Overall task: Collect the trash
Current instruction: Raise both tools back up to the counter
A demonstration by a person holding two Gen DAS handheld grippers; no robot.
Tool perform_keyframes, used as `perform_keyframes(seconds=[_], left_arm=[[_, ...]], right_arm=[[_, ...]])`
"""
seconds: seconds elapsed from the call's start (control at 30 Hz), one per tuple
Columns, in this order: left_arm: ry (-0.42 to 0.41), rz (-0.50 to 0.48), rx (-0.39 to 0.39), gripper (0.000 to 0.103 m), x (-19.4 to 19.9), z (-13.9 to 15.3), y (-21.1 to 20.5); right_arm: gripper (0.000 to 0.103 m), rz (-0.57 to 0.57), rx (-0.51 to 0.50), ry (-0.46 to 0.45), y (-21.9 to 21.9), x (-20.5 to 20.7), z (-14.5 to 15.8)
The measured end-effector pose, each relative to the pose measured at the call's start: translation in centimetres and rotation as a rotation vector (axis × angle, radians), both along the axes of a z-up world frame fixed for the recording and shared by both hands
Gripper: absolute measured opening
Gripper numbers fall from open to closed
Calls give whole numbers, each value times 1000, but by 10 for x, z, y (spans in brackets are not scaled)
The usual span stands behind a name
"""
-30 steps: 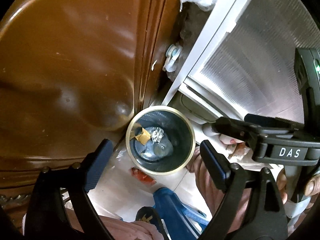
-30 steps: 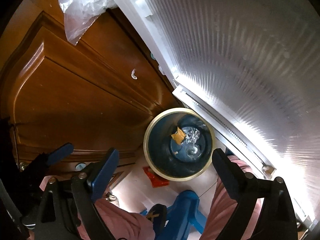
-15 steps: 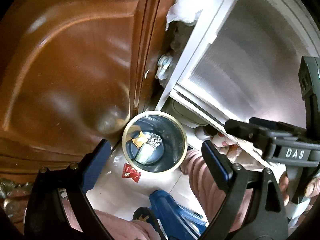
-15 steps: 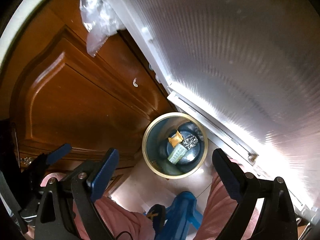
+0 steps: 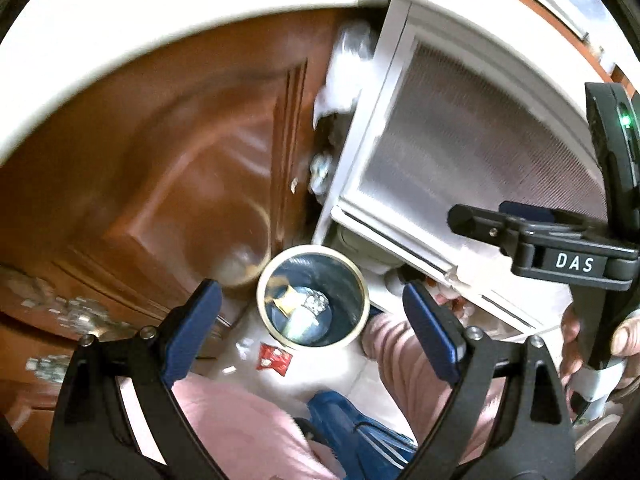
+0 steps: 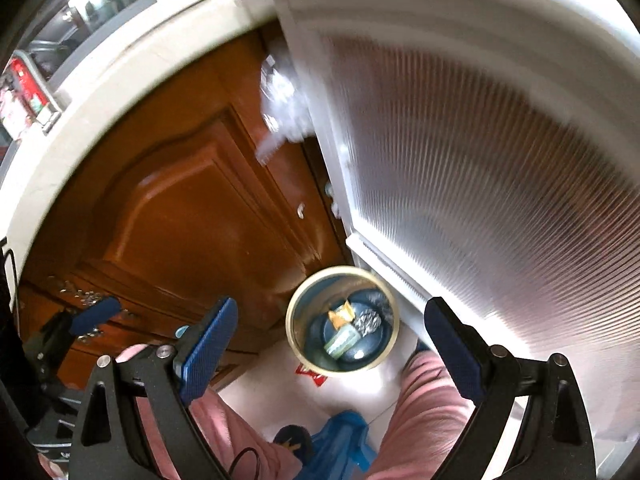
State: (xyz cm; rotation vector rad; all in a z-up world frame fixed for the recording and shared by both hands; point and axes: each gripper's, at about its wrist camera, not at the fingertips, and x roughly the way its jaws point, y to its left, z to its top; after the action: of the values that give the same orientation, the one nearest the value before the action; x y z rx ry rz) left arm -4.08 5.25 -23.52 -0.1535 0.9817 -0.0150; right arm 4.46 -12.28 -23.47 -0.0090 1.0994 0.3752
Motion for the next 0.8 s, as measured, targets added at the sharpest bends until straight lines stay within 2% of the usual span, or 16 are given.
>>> perform_keyframes(seconds=[0.37,0.67,0.8], left_arm=[[-166,32,-16,90,-2,102,15],[-253,23,34,90,22,172,9],[-274,23,60,90,40,198,6]], right_arm=[[96,55,18,-210,1,-3,113],[96,63,44,-316,-14,21,198],[96,74,24,-369,-21,40,228]])
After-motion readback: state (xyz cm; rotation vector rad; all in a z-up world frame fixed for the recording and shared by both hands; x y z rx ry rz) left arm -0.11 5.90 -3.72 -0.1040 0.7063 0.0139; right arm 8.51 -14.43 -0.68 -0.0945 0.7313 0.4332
